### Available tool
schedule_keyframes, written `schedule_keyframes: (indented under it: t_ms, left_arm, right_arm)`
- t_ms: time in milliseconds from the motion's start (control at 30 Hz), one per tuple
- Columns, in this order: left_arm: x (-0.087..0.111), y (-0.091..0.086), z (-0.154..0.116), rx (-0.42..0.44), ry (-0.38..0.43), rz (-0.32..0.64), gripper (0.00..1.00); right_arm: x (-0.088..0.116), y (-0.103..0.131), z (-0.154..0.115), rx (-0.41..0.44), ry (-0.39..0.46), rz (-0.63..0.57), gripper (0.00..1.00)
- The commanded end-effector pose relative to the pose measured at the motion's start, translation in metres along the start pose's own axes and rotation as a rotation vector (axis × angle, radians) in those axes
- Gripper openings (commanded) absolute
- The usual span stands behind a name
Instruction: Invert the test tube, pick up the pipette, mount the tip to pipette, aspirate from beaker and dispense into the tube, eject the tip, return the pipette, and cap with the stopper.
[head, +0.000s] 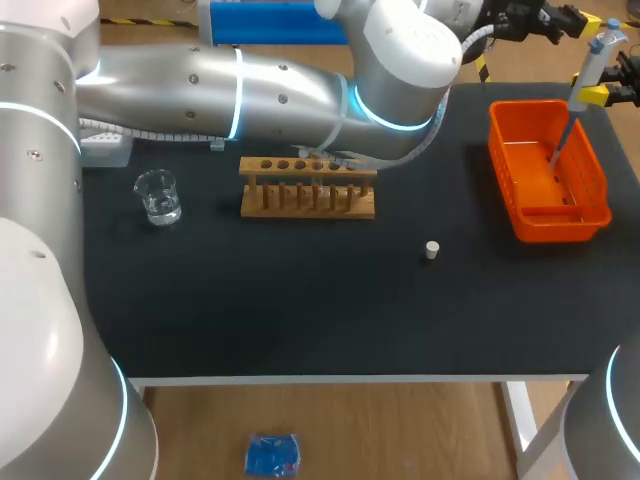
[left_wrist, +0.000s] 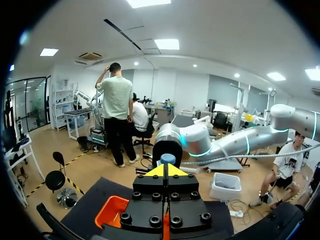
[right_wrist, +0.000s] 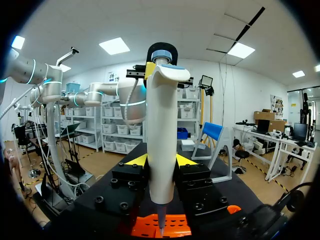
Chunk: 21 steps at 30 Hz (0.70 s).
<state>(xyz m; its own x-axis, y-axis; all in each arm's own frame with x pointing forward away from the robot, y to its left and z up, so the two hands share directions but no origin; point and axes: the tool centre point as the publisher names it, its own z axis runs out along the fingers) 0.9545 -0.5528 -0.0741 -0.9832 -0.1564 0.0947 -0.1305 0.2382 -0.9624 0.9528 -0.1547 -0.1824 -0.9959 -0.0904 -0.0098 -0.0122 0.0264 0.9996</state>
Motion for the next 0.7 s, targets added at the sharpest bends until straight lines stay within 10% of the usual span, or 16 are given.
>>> schedule_keyframes:
  t_ms: [33, 700]
  left_arm:
    - [-0.003, 0.005, 0.006, 0.120, 0.008, -0.001, 0.00]
    - [-0.002, 0.016, 0.013, 0.124, 0.026, -0.017, 0.00]
  right_arm:
    - [-0.002, 0.000, -0.002, 0.000, 0.008, 0.000, 0.00]
    - [-0.002, 0.000, -0.002, 0.000, 0.008, 0.000, 0.00]
